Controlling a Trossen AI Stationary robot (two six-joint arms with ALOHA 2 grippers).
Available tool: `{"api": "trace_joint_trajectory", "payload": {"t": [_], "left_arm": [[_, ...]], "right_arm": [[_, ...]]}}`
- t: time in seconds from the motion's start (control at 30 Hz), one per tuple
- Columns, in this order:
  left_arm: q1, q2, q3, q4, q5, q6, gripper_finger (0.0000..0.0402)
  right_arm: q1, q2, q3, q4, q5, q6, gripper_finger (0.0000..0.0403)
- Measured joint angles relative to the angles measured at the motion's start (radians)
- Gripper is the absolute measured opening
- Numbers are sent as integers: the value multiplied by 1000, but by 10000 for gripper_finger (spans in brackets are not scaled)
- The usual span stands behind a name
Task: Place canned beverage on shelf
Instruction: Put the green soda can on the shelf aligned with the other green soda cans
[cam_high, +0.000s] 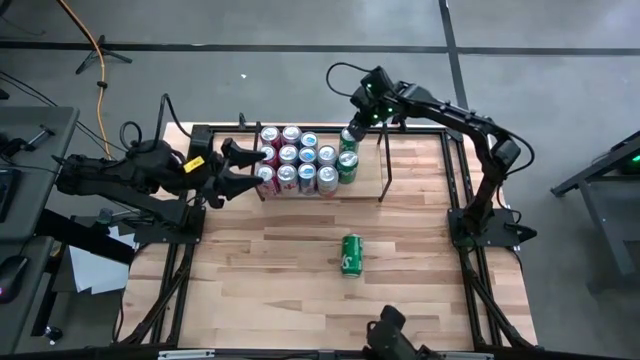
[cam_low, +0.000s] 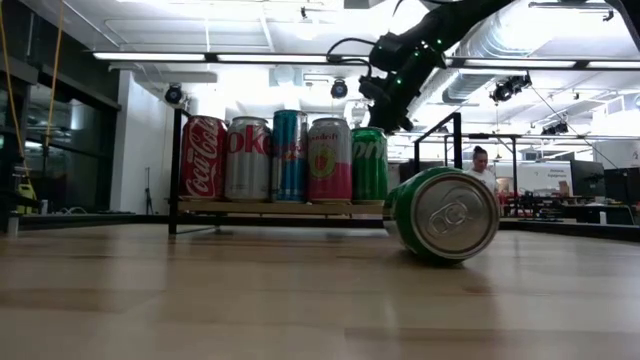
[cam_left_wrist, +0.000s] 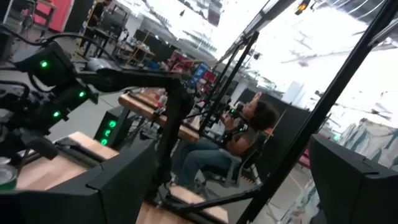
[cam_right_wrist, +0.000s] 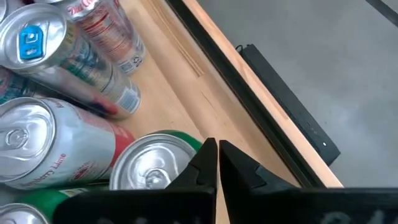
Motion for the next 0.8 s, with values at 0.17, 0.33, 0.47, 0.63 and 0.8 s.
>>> {"api": "trace_joint_trajectory", "payload": {"t": [0.17,0.33,0.47,0.63,0.8], "left_arm": [[0,0,0,-56,-1,0,335],[0,0,0,-95,-17,0,335],[0,0,0,-123,-18,0,335],[0,0,0,-131,-19,8,335],[0,0,0,-131,-22,16,335]], "right_arm": [[17,0,0,0,30,21,1],[20,0,0,7,45,77,0],[26,0,0,7,44,81,0],[44,0,0,7,49,81,0],[56,0,0,11,112,125,0]]}}
